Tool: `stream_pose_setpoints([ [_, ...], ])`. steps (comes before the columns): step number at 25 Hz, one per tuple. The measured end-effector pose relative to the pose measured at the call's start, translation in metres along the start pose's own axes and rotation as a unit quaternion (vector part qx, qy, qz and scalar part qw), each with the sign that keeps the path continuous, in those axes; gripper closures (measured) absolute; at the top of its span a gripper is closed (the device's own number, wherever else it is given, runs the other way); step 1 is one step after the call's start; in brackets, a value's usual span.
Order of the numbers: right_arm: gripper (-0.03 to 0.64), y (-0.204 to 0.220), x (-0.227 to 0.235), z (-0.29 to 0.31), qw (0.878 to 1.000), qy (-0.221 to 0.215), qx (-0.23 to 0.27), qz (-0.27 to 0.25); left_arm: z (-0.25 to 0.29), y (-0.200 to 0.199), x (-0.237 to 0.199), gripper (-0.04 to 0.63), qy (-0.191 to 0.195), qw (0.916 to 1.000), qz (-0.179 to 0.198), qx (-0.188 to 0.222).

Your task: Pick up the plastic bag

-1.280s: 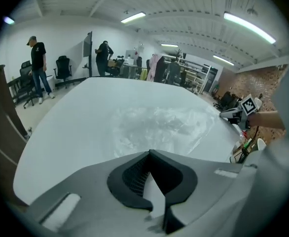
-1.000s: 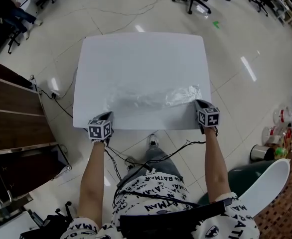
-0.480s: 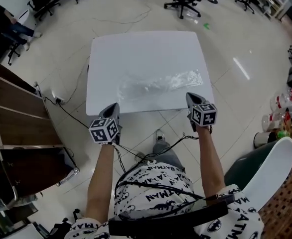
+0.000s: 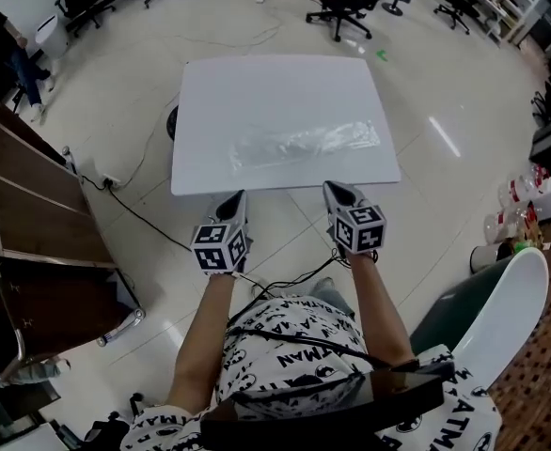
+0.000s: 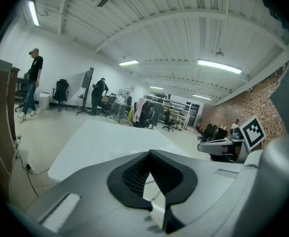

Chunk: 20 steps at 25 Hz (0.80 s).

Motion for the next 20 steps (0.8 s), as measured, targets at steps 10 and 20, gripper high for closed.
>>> stream_pose_setpoints([
  [10,0.617,0.017,0.023,-0.027,1.0,-0.004,0.007,0.02,0.005,-0.005,0.027,0.594,-0.01,0.9998,-0.002,0.017],
  [20,0.617,0.017,0.065,-0.053,1.0,0.007,0.016,0.015,0.007,0.0,0.052,0.594,-0.044,0.9989,-0.014,0.006],
])
Point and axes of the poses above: the fingertips, and each gripper's own axes: z forward along the fingers, x to its right, y out of its underside, the point moved 8 cm from there along -z, backward along the fingers, and after that the axes turned 14 degrees about -x, right-handed, at the moved point
